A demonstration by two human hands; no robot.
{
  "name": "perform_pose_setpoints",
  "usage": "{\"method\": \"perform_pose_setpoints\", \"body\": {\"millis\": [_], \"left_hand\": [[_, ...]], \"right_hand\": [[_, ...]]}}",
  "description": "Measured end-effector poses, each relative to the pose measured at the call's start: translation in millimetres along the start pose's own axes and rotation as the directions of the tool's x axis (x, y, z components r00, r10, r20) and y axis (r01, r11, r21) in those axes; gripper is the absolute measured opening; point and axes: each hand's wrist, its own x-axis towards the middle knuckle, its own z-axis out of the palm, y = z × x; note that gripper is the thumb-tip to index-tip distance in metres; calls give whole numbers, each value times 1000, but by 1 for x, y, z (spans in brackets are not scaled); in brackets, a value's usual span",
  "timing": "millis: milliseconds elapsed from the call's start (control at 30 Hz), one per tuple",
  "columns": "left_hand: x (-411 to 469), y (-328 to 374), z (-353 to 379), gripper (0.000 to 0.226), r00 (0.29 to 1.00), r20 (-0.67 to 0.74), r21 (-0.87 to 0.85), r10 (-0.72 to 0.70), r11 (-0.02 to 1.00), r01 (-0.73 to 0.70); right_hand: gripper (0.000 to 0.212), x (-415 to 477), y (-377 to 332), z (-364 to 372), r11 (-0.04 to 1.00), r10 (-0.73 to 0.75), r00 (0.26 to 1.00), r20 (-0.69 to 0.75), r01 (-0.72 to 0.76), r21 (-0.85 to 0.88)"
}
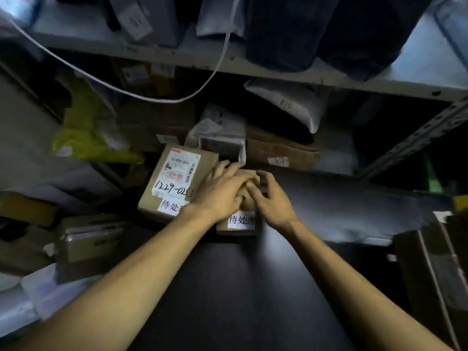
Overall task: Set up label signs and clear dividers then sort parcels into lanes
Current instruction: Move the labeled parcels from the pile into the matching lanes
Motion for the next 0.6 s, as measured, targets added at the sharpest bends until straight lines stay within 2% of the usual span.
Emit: {"method": "perform_pose_setpoints", "body": {"millis": [67, 233, 333, 400, 433, 600], "left_hand": [[9, -8, 14, 51, 1000, 8, 58, 24, 998, -24], [9, -21, 34, 48, 988, -141, -48, 70, 996, -78], [11, -19, 36, 48, 988, -147, -129, 48, 989, -67], [11, -16, 36, 50, 993, -120, -178, -4, 984, -17], [11, -14, 36, 54, 993, -105, -201, -47, 979, 25], [5, -5, 38, 95, 956, -103, -400, -275, 891, 214]], "right_hand": [[49, 11, 20, 11, 997, -55, 998, 16, 56, -52], [50, 19, 47, 16, 994, -105, 994, -15, 105, 10], [65, 20, 41, 15, 996, -19, 1000, -18, 21, 85], [72, 17, 35, 15, 985, 87, 996, 13, -88, 147], [69, 16, 31, 15, 978, 122, 992, 27, -125, 166], [57, 6, 16, 14, 934, 230, 970, 79, -243, 260]]}}
